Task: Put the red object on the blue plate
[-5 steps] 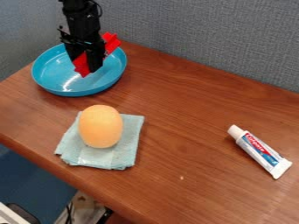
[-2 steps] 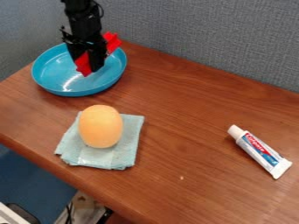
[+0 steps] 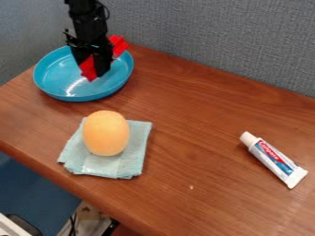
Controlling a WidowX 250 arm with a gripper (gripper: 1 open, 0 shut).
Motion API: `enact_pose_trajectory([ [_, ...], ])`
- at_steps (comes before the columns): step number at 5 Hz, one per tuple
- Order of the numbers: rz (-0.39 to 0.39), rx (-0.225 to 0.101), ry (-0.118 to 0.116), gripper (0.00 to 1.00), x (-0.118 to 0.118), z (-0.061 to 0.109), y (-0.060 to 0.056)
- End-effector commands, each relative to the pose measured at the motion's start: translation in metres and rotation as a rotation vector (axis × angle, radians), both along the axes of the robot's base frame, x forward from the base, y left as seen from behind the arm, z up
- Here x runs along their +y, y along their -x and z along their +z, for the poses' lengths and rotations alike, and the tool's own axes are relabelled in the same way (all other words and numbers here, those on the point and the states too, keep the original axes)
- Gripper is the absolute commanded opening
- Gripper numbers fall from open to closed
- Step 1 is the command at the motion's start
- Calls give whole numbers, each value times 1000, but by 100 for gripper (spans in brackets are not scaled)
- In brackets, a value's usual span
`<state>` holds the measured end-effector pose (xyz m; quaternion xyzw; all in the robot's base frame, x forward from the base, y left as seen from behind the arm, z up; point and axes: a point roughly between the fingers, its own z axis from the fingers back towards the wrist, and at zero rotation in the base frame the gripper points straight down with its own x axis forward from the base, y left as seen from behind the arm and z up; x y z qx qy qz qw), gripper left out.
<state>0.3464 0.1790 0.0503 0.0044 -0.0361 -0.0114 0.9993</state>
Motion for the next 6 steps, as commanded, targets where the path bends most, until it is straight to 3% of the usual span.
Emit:
enact_pose_trajectory([
  [1,-8,-74,-32,0,-1,31,-6],
  [5,-3,-97,-29,0,-5,43,-3],
  [6,-5,-81,-30,100,-4,38,-3],
])
